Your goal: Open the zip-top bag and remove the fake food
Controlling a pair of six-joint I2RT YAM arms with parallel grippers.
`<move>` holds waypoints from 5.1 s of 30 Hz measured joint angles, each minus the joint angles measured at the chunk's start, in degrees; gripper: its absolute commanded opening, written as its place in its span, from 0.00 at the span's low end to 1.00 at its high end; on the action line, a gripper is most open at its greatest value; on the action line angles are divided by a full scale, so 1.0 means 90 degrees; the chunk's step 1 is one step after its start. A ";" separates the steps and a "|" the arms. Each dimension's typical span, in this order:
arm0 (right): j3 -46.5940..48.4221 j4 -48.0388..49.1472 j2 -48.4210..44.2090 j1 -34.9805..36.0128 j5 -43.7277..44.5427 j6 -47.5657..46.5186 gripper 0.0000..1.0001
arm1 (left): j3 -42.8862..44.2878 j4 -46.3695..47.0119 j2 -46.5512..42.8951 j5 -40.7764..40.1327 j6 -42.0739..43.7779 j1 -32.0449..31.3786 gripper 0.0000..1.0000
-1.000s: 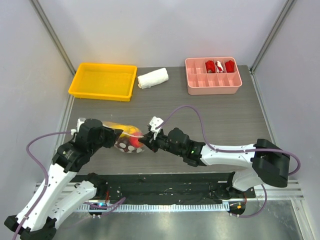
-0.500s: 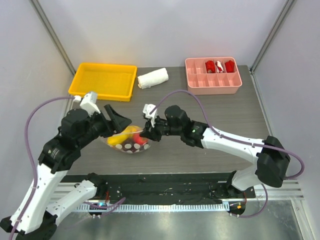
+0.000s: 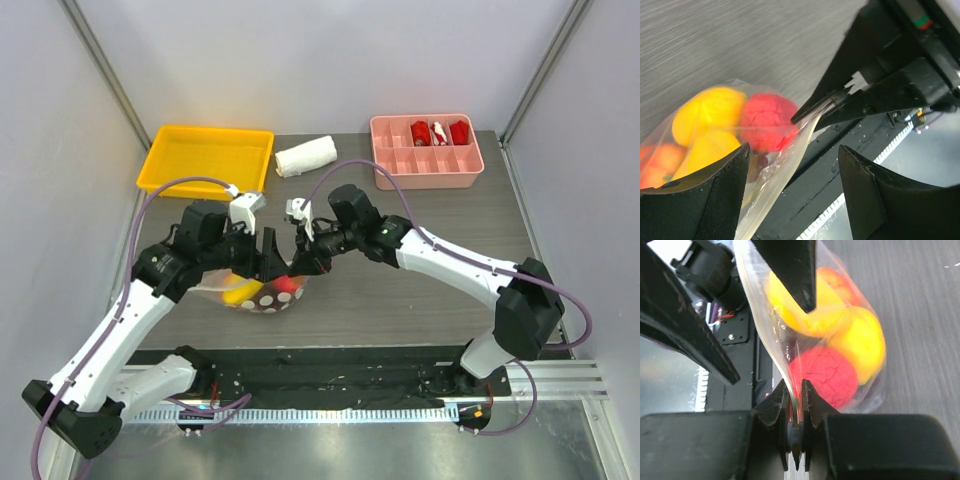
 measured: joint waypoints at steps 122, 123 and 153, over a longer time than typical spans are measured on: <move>-0.1489 0.4439 0.0364 -0.1154 -0.0061 0.3376 0.01 | 0.0367 -0.0782 -0.0850 -0.1467 -0.1843 -0.0051 0.29; -0.1489 0.4427 0.0364 -0.1154 -0.0070 0.3361 0.01 | 0.0357 -0.0692 -0.0600 -0.1443 -0.1792 -0.0051 0.28; -0.1479 0.4075 0.0262 -0.1103 0.0214 0.3570 0.43 | -0.1336 0.0850 -0.0362 -0.0073 -0.2346 -0.0051 0.00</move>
